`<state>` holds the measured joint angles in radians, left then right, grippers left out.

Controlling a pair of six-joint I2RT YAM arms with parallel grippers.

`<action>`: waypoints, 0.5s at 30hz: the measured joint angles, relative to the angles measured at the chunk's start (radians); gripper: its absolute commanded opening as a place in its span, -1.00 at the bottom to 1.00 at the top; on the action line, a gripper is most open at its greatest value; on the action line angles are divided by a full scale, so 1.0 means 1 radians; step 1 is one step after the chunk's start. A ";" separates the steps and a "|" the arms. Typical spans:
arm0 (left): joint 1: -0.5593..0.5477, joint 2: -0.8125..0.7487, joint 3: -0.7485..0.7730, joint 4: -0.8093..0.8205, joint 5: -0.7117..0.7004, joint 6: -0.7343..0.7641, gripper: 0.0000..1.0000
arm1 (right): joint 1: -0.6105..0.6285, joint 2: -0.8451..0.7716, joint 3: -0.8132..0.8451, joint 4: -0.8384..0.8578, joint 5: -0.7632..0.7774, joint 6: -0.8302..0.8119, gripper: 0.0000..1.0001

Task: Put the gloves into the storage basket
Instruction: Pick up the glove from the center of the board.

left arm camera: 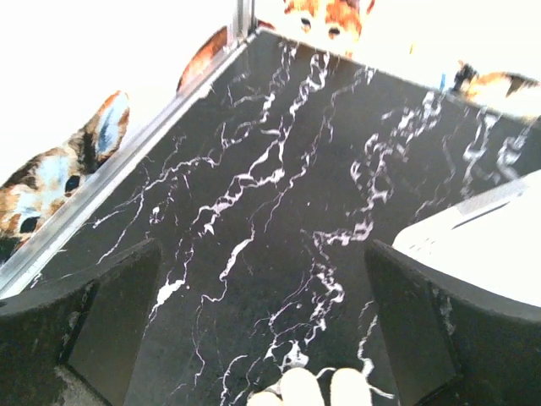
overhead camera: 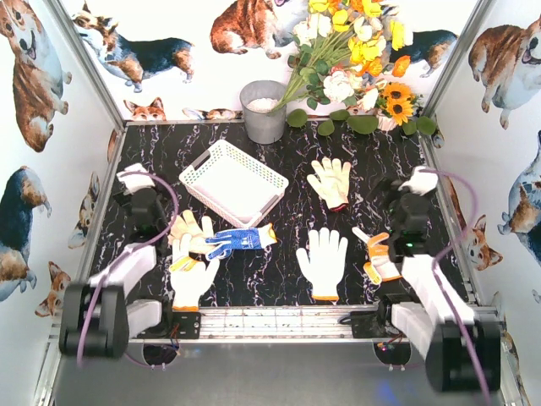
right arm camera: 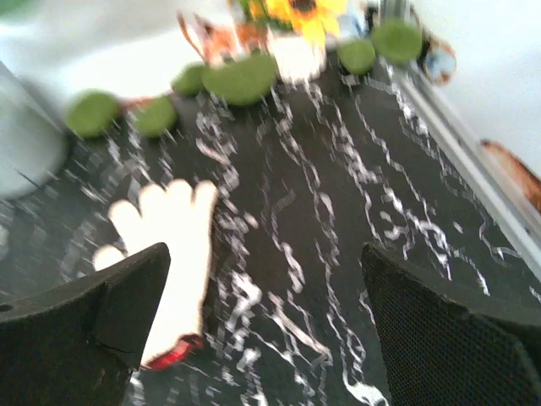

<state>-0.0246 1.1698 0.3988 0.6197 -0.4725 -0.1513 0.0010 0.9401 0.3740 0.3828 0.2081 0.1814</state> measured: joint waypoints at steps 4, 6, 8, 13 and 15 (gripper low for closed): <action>-0.002 -0.177 0.075 -0.256 -0.021 -0.112 0.99 | -0.004 -0.166 0.153 -0.240 -0.061 0.069 0.95; -0.002 -0.224 0.151 -0.401 0.009 -0.151 0.99 | -0.003 -0.182 0.224 -0.359 -0.119 0.095 0.90; -0.002 -0.240 0.268 -0.544 0.071 -0.170 0.99 | -0.003 -0.150 0.308 -0.491 -0.182 0.121 0.86; -0.007 -0.210 0.555 -0.756 0.240 -0.120 0.99 | -0.001 0.010 0.435 -0.748 -0.303 0.183 0.79; -0.010 -0.207 0.585 -0.776 0.285 -0.086 0.99 | -0.001 0.078 0.437 -0.817 -0.344 0.203 0.72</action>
<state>-0.0341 0.9627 0.9836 -0.1562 -0.1879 -0.2371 -0.0002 1.0183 0.8112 -0.4339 -0.1356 0.3843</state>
